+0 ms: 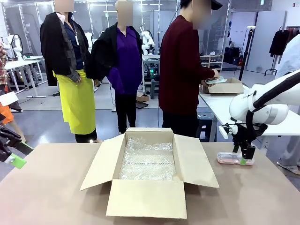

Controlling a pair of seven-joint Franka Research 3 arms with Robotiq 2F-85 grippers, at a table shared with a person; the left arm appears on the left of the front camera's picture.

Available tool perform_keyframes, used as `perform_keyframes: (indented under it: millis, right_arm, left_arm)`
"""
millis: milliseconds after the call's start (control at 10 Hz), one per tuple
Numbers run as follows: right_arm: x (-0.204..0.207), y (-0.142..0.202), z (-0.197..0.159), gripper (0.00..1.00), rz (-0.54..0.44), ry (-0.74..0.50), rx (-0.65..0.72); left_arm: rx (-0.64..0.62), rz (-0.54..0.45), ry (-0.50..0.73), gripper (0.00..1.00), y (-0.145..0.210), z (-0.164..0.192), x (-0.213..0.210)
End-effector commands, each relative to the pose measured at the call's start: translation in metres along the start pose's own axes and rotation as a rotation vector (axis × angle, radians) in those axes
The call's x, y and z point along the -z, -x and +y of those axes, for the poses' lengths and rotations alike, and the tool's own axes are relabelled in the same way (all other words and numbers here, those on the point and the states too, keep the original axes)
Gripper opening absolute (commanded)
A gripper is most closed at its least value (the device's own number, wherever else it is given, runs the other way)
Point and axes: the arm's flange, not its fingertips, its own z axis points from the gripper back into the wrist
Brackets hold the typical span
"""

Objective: Pack the glasses set securely to prepare it for shipping.
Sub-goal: Place the Glasses case inside the Package Box.

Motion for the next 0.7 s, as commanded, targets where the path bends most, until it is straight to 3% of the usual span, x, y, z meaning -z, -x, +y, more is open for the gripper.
perform_keyframes:
  millis: [0,400,500,600]
  right_arm:
    - [0.006,-0.004,-0.009,1.00,-0.005,0.001,0.026]
    - [0.020,-0.005,-0.010,1.00,0.006,-0.009,0.044]
    - [0.023,-0.006,-0.011,0.85,0.020,-0.002,0.050]
    - [0.027,-0.007,-0.013,0.81,0.034,0.003,0.058]
  left_arm:
    - [0.020,-0.018,0.019,1.00,-0.001,0.000,-0.003]
    - [0.020,-0.018,0.019,1.00,-0.001,0.000,-0.003]
    - [0.020,-0.018,0.019,1.00,-0.001,0.000,-0.003]
    - [0.020,-0.018,0.019,1.00,-0.001,0.000,-0.003]
